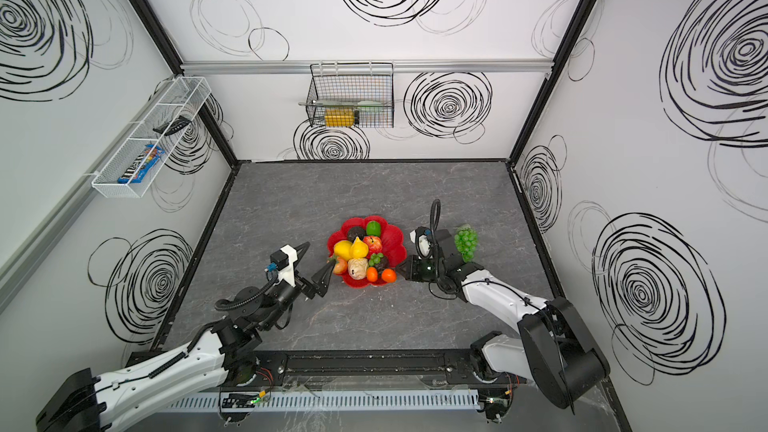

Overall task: Place and organize the fake fruits in the fruit bowl
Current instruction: 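Adjust the kumquats at the bowl edge with the right gripper, then lift the right gripper from the bowl and move it over the green grapes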

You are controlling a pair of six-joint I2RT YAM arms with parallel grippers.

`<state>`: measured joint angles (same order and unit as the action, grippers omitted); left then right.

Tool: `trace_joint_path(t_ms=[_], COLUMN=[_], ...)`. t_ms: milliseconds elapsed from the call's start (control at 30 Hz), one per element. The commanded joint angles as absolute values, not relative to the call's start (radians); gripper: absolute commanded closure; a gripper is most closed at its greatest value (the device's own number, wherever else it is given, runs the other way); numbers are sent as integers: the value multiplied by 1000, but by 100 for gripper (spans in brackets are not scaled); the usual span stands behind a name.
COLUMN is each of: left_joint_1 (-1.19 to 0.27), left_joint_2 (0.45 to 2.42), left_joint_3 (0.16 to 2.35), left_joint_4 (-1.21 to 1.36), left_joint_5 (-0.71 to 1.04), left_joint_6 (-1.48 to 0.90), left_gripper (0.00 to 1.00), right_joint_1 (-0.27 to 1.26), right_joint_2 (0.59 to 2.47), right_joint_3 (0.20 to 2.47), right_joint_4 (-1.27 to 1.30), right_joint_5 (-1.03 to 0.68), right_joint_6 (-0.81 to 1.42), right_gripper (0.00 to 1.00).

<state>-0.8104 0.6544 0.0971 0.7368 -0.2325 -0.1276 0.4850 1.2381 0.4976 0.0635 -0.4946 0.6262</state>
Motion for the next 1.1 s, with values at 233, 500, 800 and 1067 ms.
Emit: trace_joint_path(t_ms=[233, 500, 800, 1067], left_joint_1=[-809, -809, -808, -809], left_joint_2=[650, 650, 653, 658], left_joint_3=[94, 95, 95, 95], left_joint_4=[802, 801, 802, 807], left_joint_5=[-244, -243, -241, -242], left_joint_6=[-128, -127, -126, -124], left_gripper=[2, 2, 1, 1], right_joint_1=[566, 744, 791, 820], right_joint_2=[1216, 1225, 1233, 1252], right_joint_3=[653, 719, 720, 721], right_joint_4=[-53, -131, -170, -170], right_joint_5=[-432, -213, -30, 32], right_joint_6=[368, 205, 169, 155], right_gripper=[97, 100, 100, 94])
